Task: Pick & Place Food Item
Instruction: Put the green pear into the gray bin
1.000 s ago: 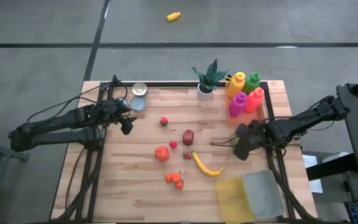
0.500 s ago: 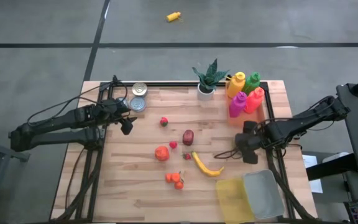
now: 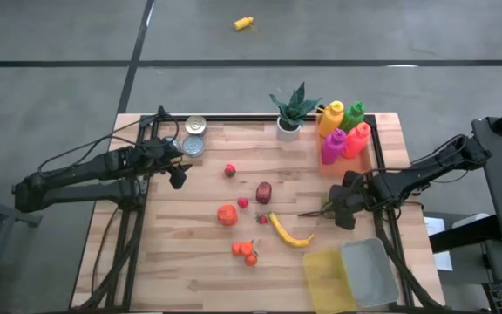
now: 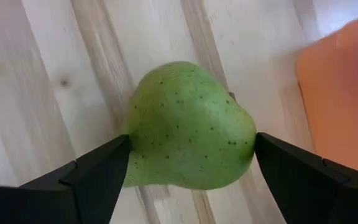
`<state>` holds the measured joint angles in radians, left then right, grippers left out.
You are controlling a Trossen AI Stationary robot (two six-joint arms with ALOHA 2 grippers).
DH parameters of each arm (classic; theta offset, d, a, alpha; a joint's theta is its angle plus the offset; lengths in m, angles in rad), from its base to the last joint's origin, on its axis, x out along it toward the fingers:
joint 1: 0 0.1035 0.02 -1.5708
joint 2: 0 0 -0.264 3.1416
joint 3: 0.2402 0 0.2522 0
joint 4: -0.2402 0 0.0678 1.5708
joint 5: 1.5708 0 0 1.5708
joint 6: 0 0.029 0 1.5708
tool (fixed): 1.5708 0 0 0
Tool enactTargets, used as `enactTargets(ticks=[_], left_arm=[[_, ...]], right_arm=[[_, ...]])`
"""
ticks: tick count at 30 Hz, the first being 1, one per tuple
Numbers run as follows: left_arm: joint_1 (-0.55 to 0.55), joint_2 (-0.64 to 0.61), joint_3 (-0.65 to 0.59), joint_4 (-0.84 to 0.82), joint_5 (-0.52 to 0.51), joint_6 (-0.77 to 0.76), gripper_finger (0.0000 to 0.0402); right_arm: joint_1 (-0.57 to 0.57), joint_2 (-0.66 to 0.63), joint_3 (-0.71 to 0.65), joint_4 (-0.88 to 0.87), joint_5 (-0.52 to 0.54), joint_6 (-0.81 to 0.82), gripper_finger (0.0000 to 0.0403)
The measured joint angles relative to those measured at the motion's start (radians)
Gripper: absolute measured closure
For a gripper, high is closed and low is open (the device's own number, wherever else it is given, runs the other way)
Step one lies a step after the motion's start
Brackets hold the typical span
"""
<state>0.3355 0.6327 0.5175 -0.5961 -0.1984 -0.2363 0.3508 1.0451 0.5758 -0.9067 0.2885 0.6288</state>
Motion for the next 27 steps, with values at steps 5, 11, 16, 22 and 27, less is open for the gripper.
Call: enactTargets(ticks=[5,11,16,22,27], left_arm=[[0.0,0.0,0.0,0.0,0.0,0.0,0.0126],[0.0,0.0,0.0,0.0,0.0,0.0,0.0126],[0.0,0.0,0.0,0.0,0.0,0.0,0.0126],[0.0,0.0,0.0,0.0,0.0,0.0,0.0126],[0.0,0.0,0.0,0.0,0.0,0.0,0.0126]], right_arm=[[0.0,-0.001,-0.031,0.069,0.013,0.0,0.0066],[0.0,0.0,-0.03,0.08,0.017,0.0,0.0067],[0.0,0.0,-0.028,0.082,0.008,0.005,0.0076],[0.0,0.0,-0.026,0.098,0.003,0.007,0.0129],[0.0,0.0,-0.026,0.104,0.0,0.008,0.0149]])
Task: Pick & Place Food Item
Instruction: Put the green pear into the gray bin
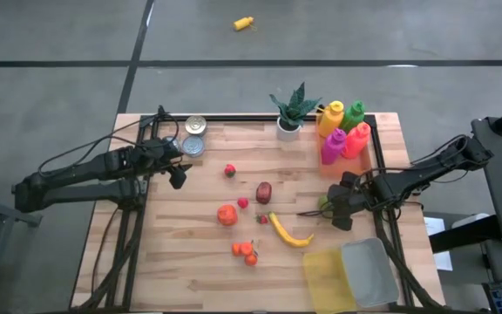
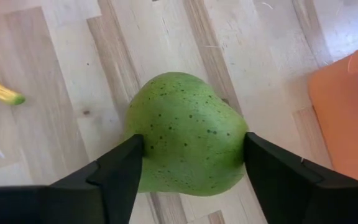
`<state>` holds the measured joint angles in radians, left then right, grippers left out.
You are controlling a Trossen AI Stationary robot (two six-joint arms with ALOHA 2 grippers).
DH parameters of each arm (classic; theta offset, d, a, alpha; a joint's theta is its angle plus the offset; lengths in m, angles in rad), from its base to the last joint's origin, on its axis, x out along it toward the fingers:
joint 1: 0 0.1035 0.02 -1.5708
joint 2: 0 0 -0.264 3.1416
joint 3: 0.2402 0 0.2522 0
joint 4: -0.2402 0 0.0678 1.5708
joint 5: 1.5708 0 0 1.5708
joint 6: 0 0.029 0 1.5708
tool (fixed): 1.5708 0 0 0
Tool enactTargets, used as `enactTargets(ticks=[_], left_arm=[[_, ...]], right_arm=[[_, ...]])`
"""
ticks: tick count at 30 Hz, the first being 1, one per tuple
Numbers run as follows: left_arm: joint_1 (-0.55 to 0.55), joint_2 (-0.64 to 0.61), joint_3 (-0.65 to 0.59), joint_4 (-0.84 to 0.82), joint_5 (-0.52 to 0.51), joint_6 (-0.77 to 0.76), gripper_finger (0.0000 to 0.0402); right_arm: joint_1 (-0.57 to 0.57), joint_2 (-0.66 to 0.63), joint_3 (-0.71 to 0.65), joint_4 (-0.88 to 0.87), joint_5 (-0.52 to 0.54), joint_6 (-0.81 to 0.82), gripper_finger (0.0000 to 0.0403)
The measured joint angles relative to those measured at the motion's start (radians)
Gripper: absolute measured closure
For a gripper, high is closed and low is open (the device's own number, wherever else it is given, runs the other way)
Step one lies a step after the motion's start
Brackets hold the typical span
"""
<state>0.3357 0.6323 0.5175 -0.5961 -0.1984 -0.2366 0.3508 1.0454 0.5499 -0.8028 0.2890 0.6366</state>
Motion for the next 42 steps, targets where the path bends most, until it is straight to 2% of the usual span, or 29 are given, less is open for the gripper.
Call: enactTargets(ticks=[9,16,42], left_arm=[[0.0,0.0,0.0,0.0,0.0,0.0,0.0126],[0.0,0.0,0.0,0.0,0.0,0.0,0.0126],[0.0,0.0,0.0,0.0,0.0,0.0,0.0126]], right_arm=[[0.0,0.0,-0.001,0.002,-0.001,0.005,0.0151],[0.0,0.001,-0.001,0.003,0.002,0.12,0.0152],[0.0,0.003,0.029,0.01,-0.031,0.112,0.0152]])
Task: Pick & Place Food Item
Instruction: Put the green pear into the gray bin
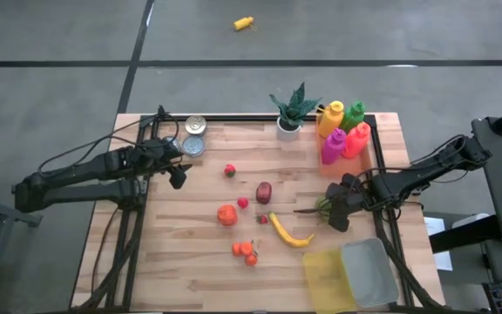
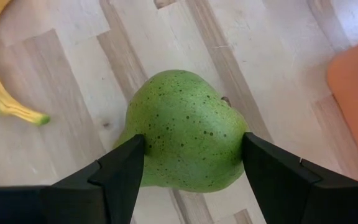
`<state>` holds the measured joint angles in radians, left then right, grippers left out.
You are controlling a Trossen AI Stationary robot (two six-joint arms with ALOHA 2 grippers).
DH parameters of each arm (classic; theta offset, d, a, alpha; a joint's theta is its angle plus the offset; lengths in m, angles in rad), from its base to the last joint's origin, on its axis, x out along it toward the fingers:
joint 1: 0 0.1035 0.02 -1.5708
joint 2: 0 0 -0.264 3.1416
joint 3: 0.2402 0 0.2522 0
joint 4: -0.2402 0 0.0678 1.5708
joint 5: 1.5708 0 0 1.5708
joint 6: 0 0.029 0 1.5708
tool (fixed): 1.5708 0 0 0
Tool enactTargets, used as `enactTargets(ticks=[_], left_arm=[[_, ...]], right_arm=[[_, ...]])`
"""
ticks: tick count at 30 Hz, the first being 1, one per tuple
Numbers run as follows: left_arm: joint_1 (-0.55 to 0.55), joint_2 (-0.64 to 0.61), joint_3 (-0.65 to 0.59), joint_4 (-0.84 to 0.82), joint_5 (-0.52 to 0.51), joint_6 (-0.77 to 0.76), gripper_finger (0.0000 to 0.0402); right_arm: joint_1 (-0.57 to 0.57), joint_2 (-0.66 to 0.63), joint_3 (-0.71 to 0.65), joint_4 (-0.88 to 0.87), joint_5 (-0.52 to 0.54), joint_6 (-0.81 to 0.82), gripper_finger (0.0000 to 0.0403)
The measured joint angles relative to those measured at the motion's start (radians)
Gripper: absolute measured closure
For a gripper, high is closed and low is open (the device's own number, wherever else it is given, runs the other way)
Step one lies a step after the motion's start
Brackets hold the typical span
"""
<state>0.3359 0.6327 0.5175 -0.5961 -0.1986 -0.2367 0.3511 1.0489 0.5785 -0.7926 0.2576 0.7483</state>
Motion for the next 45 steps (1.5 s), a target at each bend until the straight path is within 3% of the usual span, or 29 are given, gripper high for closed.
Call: enactTargets(ticks=[45], left_arm=[[0.0,0.0,0.0,0.0,0.0,0.0,0.0126]], right_arm=[[0.0,-0.002,-0.001,0.067,-0.043,0.06,0.0152]])
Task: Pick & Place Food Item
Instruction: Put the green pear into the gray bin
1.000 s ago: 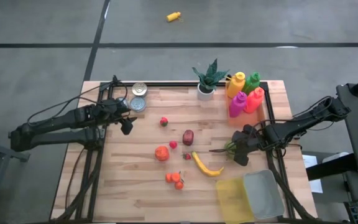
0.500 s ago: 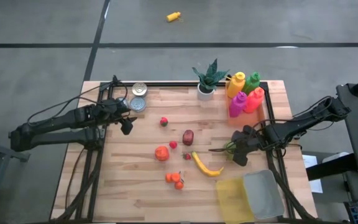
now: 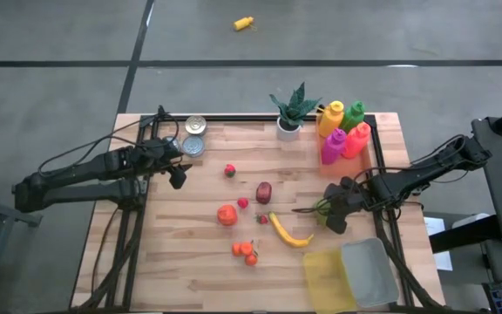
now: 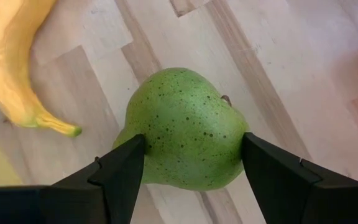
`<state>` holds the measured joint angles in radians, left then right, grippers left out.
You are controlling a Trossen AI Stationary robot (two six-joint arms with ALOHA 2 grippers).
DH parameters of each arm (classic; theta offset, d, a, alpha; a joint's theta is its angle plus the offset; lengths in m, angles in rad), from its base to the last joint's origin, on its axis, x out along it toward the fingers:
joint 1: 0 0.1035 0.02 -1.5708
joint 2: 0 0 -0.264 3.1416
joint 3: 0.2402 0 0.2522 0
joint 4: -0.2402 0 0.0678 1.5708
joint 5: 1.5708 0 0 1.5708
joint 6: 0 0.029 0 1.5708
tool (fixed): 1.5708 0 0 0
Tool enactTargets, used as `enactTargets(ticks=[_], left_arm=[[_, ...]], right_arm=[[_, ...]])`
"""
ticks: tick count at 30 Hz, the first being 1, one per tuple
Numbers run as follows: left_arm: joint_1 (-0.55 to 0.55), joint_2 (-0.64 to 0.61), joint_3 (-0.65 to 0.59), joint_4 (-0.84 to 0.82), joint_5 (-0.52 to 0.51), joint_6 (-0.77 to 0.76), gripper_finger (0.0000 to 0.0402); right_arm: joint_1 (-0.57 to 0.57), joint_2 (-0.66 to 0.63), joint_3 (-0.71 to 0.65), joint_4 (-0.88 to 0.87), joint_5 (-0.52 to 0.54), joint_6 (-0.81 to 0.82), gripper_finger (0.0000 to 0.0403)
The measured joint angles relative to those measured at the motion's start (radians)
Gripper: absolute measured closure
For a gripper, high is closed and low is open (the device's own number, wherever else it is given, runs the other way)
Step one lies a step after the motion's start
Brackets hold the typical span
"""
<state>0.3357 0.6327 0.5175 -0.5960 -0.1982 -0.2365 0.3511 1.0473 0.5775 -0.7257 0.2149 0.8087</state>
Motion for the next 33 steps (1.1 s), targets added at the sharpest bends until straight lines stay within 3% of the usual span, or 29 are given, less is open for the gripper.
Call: enactTargets(ticks=[11,21,30,33], left_arm=[[0.0,0.0,0.0,0.0,0.0,0.0,0.0126],[0.0,0.0,0.0,0.0,0.0,0.0,0.0126],[0.0,0.0,0.0,0.0,0.0,0.0,0.0126],[0.0,0.0,0.0,0.0,0.0,0.0,0.0126]], right_arm=[[0.0,0.0,0.081,-0.1,0.007,0.001,0.0152],[0.0,0.0,0.075,-0.101,0.02,0.007,0.0152],[0.0,0.0,0.09,-0.061,0.023,0.11,0.0152],[0.0,0.0,0.096,-0.077,0.035,0.224,0.0152]])
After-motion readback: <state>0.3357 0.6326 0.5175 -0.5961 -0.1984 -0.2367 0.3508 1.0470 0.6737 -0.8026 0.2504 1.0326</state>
